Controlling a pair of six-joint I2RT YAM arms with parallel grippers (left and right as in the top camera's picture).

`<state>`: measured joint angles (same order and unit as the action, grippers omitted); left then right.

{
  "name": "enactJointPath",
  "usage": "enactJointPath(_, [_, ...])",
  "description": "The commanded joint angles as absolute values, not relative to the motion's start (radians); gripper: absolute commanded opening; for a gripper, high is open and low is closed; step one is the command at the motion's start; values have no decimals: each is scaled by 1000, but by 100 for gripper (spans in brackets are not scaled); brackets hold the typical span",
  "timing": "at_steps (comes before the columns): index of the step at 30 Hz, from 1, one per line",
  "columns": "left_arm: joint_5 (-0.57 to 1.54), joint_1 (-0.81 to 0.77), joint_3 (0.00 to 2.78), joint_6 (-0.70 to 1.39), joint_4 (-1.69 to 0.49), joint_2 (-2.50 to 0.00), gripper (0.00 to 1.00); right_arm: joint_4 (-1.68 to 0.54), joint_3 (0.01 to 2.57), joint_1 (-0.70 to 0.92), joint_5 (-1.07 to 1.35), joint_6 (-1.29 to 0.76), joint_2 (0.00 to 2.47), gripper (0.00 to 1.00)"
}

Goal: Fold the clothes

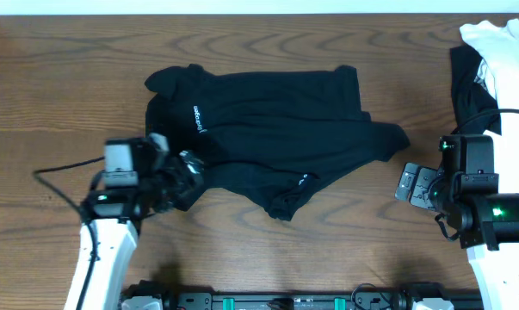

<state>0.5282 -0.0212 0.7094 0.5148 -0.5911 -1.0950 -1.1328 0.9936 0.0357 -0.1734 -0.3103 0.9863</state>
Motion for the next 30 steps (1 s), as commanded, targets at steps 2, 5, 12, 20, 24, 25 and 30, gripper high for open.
enactJointPath(2, [482,-186,720,534,-593,-1100,98,-1125,1000,25,-183,-325,982,99])
enactJointPath(5, [345,-315,720,636,-581,-1122,98,-1121,1000,25,-183,-325,982,99])
enactJointPath(12, [326,-511,720,812,-379,-1259,96,-1122,1000,25,-172,-325,982,99])
enactJointPath(20, [330,-576,720,985,-190,-1502,90,-1131,1000,25,-168,-324,982,99])
enactJointPath(24, [339,-596,720,993,-154,-1570,89,-1131,1000,25,-168,-324,982,99])
enactJointPath(25, [338,-597,720,993,-153,-1576,89,-1131,1000,25,-168,-324,982,99])
enactJointPath(30, [303,-597,720,993,-112,-1581,88,-1131,1000,25,-168,-324,982,99])
